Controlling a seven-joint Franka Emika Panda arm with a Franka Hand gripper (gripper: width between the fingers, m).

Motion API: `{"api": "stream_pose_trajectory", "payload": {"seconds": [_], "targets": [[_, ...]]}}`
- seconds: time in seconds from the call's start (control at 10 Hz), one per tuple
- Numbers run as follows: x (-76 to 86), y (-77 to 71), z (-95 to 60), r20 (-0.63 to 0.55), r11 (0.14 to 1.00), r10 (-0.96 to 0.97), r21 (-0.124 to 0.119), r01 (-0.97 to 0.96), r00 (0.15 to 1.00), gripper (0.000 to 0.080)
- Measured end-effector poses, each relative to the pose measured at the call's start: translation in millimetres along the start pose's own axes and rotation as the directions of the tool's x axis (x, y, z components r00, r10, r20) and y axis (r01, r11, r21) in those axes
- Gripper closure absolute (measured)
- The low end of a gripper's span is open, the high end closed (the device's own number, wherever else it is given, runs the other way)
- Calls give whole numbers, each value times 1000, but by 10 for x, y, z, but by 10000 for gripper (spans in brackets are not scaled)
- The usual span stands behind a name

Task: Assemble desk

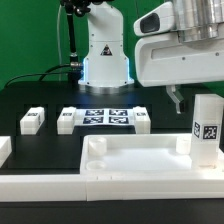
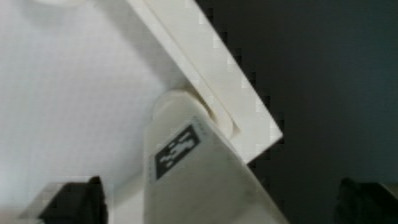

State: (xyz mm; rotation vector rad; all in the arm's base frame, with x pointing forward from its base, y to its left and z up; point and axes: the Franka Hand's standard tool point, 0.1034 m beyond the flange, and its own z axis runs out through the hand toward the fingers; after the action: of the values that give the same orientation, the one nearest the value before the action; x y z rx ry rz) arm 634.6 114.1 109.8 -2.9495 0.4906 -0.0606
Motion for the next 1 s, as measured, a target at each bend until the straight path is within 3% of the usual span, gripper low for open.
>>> {"api": "stream_pose_trajectory", "payload": {"seconds": [0.1, 0.2, 0.3, 0.4, 0.5, 0.6, 0.7, 1.0], "targets": [[19, -26, 33, 17, 985, -173, -23, 173, 985, 151], [10, -50, 74, 34, 966, -255, -31, 256, 966, 151], [18, -51, 71, 29, 971, -235, -27, 236, 971, 151], [15, -50, 76, 30, 973, -227, -28, 228, 973, 263], [14, -49, 78, 30, 975, -222, -28, 223, 975, 263], [13, -53, 78, 29, 985, -168, -27, 169, 985, 411], [22, -11, 83, 27, 995, -97, -36, 97, 995, 493], [40, 20, 83, 17, 995, 93, -37, -92, 996, 496]]}}
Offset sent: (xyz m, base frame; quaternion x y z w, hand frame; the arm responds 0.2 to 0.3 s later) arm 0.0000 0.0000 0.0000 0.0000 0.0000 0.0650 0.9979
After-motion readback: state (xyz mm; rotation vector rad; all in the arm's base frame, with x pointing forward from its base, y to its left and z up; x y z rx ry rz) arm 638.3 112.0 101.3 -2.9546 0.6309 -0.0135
